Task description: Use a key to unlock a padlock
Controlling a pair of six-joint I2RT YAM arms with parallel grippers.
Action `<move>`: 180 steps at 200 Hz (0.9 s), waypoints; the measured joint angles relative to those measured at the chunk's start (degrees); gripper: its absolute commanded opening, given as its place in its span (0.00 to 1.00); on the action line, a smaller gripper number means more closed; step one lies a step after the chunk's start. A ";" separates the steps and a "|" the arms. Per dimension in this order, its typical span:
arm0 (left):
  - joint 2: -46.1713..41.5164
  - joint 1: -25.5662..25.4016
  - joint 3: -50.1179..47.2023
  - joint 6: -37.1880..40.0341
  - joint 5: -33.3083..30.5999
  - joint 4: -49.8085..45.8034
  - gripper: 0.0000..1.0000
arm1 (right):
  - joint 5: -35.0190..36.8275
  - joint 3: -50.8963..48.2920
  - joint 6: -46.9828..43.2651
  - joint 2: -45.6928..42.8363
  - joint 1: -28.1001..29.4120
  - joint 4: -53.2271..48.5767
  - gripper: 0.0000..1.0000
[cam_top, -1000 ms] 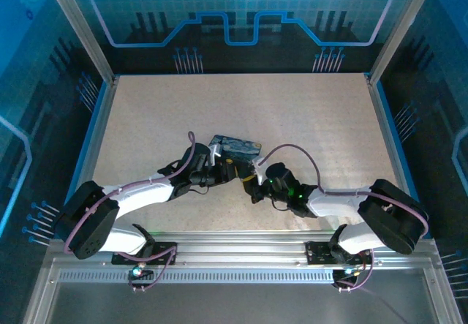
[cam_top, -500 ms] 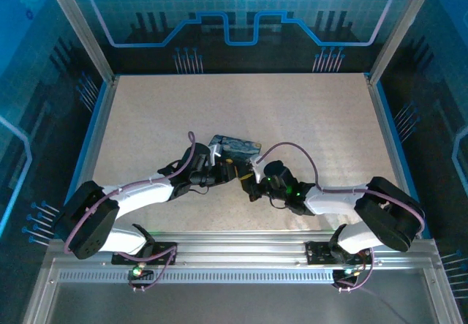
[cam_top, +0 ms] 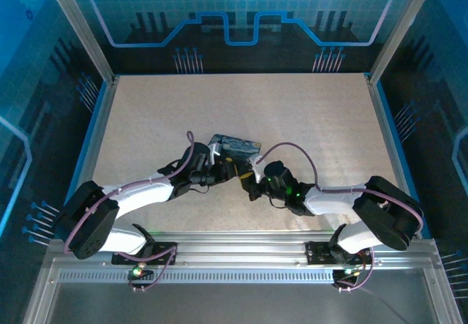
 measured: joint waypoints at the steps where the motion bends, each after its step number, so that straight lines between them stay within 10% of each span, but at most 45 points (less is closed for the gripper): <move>1: 0.00 0.02 0.02 -0.07 0.00 0.00 0.31 | 0.04 -0.02 -0.04 0.00 0.00 0.07 0.00; 180: 0.02 0.09 0.76 -1.99 -0.28 0.00 0.30 | 3.28 -0.33 -5.51 0.37 0.74 3.54 0.00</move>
